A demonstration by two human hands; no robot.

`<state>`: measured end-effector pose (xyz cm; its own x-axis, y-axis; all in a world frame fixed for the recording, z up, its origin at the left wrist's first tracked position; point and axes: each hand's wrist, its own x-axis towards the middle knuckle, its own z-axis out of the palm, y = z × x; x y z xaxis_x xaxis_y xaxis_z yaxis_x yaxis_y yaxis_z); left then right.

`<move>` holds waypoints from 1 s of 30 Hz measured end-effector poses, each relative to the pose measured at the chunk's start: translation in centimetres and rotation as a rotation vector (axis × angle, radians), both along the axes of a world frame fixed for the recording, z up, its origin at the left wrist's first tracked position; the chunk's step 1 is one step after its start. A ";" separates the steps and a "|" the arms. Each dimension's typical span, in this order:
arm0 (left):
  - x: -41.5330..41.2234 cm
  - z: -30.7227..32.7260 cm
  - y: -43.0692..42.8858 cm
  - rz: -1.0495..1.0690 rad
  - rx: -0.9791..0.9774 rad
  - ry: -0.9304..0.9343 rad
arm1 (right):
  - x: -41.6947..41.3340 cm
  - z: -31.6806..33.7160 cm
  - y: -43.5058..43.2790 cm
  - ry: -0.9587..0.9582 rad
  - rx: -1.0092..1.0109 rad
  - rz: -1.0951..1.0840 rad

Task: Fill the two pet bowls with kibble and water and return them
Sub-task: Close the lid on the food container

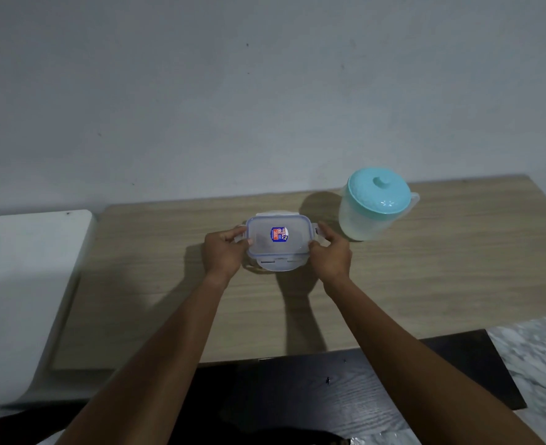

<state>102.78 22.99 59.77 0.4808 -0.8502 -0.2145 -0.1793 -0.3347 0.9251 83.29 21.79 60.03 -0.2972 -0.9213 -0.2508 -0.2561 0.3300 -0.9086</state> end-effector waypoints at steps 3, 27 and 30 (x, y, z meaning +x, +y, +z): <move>0.2 -0.3 -0.1 -0.008 0.006 -0.043 | -0.2 -0.2 -0.1 -0.038 0.009 0.000; 0.3 0.3 0.2 0.008 0.295 0.390 | -0.7 -2.6 -0.4 -0.162 0.060 0.102; 0.1 0.6 0.2 0.005 0.292 0.381 | -0.6 -2.6 -0.2 -0.059 0.001 0.154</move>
